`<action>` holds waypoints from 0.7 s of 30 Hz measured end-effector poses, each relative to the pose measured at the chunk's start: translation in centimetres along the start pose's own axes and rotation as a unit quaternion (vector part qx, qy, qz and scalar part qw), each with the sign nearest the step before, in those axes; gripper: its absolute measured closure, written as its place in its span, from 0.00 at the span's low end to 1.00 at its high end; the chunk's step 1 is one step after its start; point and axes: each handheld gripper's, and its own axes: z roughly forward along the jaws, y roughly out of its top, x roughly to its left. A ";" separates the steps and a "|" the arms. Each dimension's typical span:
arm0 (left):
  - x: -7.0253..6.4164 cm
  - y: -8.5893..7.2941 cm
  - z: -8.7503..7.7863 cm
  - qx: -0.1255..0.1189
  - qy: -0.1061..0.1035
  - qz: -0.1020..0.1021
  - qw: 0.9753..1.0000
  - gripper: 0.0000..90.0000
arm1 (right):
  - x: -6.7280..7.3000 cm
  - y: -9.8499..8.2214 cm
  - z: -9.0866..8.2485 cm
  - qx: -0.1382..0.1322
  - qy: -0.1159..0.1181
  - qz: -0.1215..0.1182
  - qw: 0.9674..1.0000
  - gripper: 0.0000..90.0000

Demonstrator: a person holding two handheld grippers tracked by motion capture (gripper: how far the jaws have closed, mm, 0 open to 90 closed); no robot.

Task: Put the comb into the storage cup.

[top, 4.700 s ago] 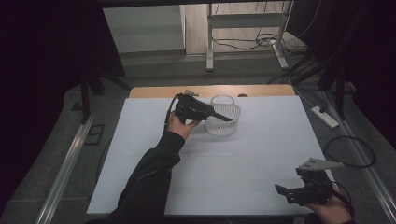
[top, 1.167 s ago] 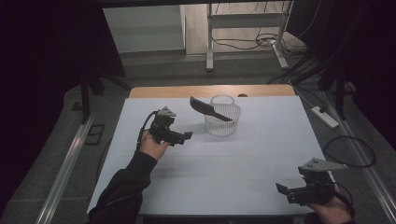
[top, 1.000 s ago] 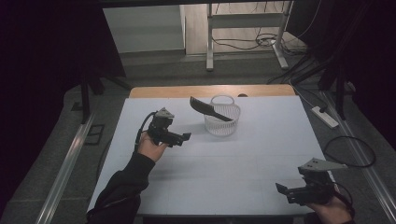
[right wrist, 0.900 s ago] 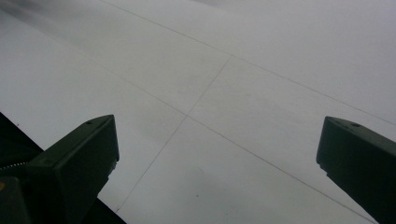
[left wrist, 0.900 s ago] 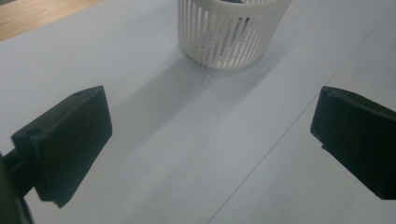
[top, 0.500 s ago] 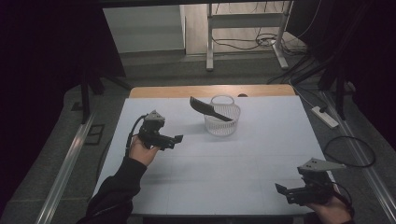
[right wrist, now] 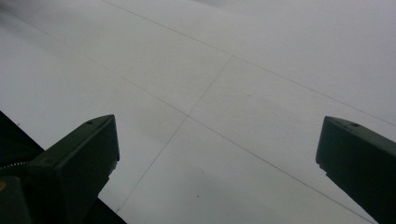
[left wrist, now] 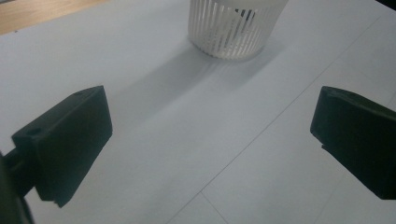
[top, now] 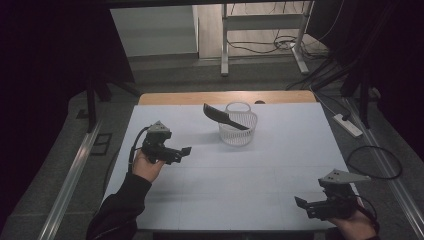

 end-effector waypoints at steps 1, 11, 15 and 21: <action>0.0 -0.1 -0.1 -0.002 -0.001 -0.002 1.000 0.00 | 0.0 0.0 0.0 0.000 0.000 0.000 1.000 0.00; -0.3 -0.6 -1.2 -0.018 -0.002 0.001 1.000 0.00 | 0.0 0.0 0.0 0.001 0.000 -0.001 1.000 0.00; -0.5 -0.8 -1.6 -0.021 -0.004 0.003 1.000 0.00 | 0.0 0.0 0.0 0.001 -0.001 -0.003 1.000 0.00; -0.7 -1.2 -1.9 -0.017 -0.002 0.003 1.000 0.00 | 0.1 0.0 0.0 0.002 -0.001 -0.005 1.000 0.01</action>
